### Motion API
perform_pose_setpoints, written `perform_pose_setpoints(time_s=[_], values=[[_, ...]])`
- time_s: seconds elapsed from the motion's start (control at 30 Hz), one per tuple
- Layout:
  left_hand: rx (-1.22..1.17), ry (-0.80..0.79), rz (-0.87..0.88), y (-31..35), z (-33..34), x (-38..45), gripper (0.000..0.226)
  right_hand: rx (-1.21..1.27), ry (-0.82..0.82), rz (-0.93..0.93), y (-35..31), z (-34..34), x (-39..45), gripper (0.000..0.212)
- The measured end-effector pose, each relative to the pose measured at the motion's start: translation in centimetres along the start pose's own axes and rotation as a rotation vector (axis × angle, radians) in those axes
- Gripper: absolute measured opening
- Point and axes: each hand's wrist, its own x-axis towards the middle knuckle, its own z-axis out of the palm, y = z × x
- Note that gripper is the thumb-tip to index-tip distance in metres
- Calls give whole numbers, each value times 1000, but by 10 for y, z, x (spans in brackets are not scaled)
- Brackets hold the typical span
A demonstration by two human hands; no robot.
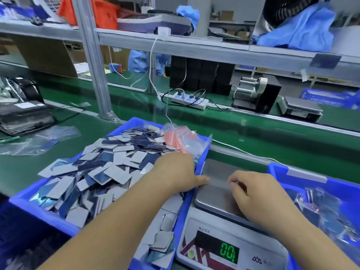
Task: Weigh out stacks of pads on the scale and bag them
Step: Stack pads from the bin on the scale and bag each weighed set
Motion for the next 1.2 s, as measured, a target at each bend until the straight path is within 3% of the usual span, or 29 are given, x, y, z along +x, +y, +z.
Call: perform_pose_setpoints(time_s=[0.17,0.37,0.53,0.93,1.07,1.2], values=[[-102,-27,28,-7,-3,6,53,40,6,8,6,-1,-2,15],[-60,-59,-22,-5,-8,3,25,69,24,10,6,0,-1,15],[56,-68,-70,7,-7,5,25,82,9,20,6,1,-1,16],[27,-129,-17,-7,-23,26,10,181,85,-29,8,0,-5,13],[-38,-193,-35,-8,-31,20,10,169,79,-40,7,1,-3,13],[-62,-160,-31,-8,-31,11,12,151,115,-21,8,0,-2,15]])
